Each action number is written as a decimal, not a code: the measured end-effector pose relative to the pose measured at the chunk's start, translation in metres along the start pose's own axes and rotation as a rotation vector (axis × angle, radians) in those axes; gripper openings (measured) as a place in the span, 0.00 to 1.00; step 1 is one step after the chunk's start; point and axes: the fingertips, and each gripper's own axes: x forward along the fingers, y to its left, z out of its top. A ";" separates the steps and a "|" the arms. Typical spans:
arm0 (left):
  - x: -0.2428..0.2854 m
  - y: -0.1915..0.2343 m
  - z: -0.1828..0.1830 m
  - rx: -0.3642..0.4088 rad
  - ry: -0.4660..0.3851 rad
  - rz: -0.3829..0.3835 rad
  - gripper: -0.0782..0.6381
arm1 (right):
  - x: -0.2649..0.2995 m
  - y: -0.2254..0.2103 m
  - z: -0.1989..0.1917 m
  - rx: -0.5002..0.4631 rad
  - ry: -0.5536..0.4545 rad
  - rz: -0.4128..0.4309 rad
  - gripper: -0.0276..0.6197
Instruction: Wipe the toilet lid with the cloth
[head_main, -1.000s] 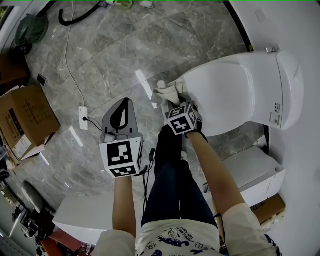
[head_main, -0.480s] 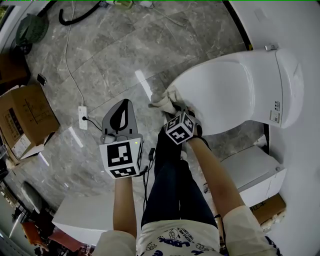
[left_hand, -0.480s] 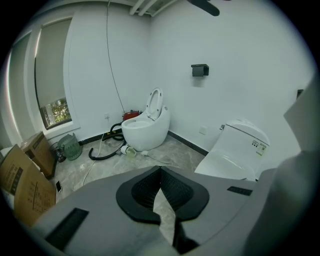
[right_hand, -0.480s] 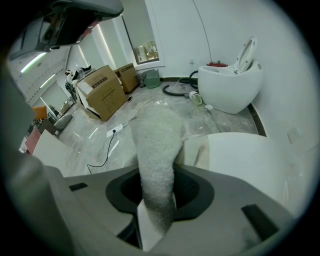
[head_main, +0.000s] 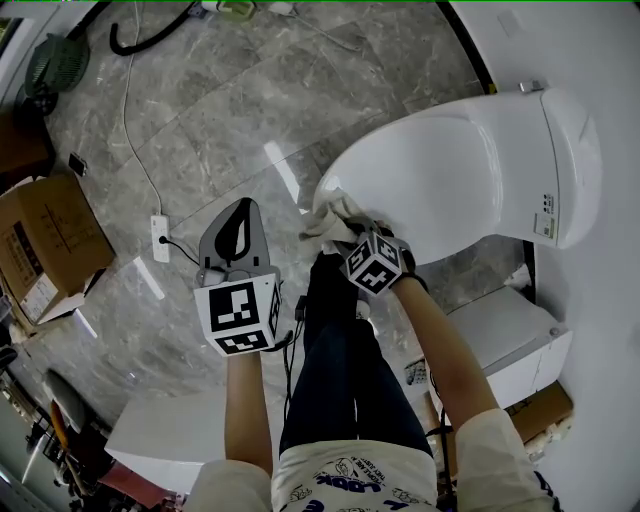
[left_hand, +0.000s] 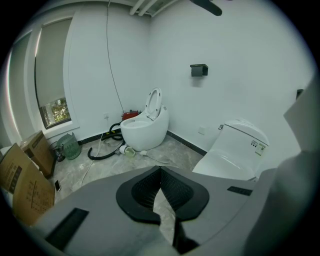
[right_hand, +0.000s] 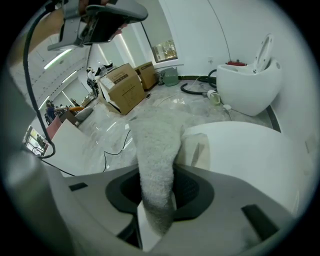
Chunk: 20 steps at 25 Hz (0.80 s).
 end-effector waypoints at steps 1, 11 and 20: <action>0.000 -0.002 0.000 0.002 0.000 -0.003 0.11 | -0.002 0.000 -0.003 -0.008 -0.002 0.012 0.22; 0.002 -0.020 -0.003 0.015 0.008 -0.030 0.11 | -0.028 -0.024 -0.033 -0.094 -0.007 0.014 0.22; 0.005 -0.031 -0.002 0.026 0.006 -0.046 0.11 | -0.059 -0.070 -0.058 -0.042 -0.034 -0.053 0.22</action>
